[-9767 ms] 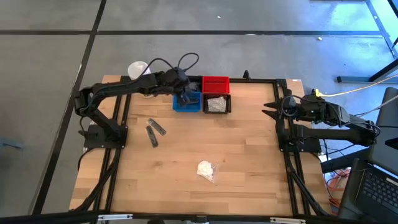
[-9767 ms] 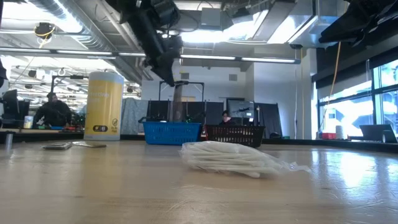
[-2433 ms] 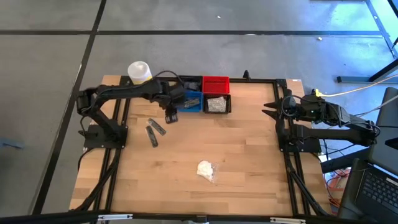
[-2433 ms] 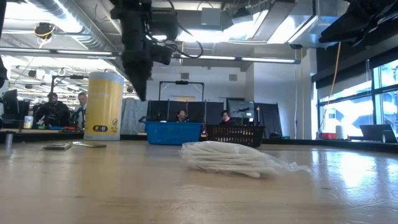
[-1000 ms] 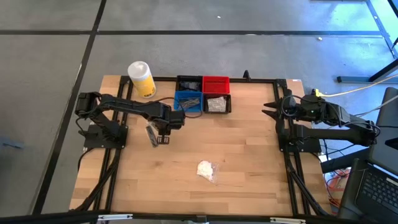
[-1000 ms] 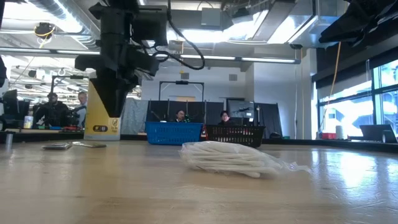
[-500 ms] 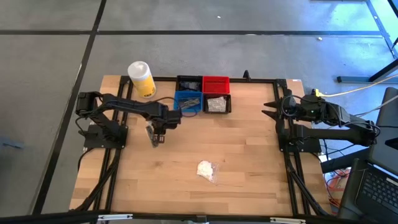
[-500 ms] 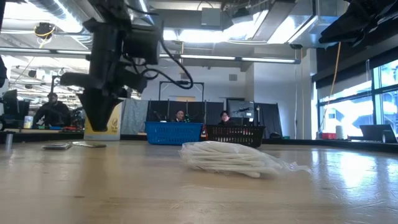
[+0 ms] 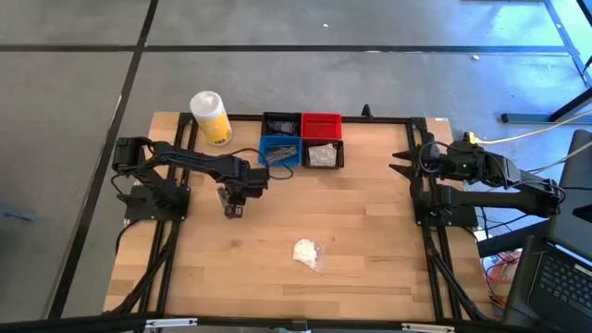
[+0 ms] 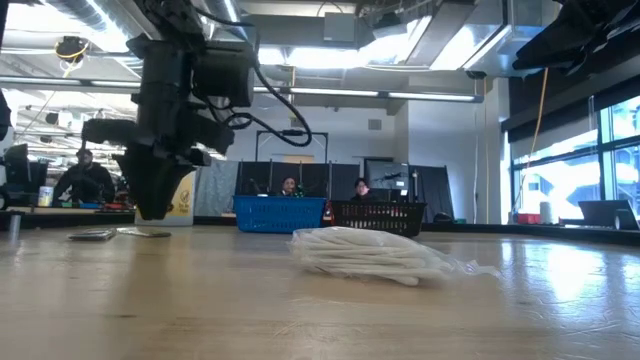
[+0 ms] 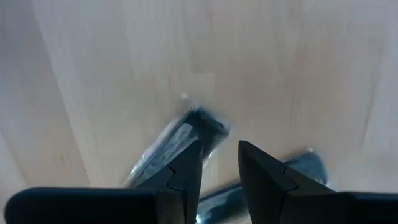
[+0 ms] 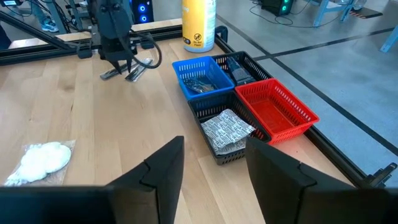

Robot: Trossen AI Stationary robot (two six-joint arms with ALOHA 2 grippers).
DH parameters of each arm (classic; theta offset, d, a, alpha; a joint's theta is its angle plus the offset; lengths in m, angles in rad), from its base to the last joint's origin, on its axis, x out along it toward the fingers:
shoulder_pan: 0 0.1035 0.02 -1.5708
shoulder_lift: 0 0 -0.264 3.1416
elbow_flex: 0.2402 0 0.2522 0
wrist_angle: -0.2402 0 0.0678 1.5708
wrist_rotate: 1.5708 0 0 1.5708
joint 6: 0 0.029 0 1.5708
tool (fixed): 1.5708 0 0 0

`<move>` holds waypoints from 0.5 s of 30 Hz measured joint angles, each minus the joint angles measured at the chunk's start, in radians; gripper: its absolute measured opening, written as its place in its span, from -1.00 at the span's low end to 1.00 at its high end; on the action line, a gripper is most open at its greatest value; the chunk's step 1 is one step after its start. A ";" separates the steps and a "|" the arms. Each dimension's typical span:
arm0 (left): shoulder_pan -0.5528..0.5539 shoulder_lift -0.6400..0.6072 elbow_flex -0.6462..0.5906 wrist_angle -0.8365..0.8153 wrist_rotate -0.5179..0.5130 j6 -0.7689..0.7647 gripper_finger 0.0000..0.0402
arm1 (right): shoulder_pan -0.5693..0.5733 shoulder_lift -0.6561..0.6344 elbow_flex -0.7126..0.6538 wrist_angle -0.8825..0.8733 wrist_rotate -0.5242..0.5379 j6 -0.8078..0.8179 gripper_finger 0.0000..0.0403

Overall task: Pick & Place Travel size toiletries
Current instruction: Put the right comb into the blue bin

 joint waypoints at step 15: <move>-0.014 0.072 0.002 0.076 -0.024 -0.129 -0.52 | 0.000 0.000 0.000 0.000 0.000 0.000 -0.27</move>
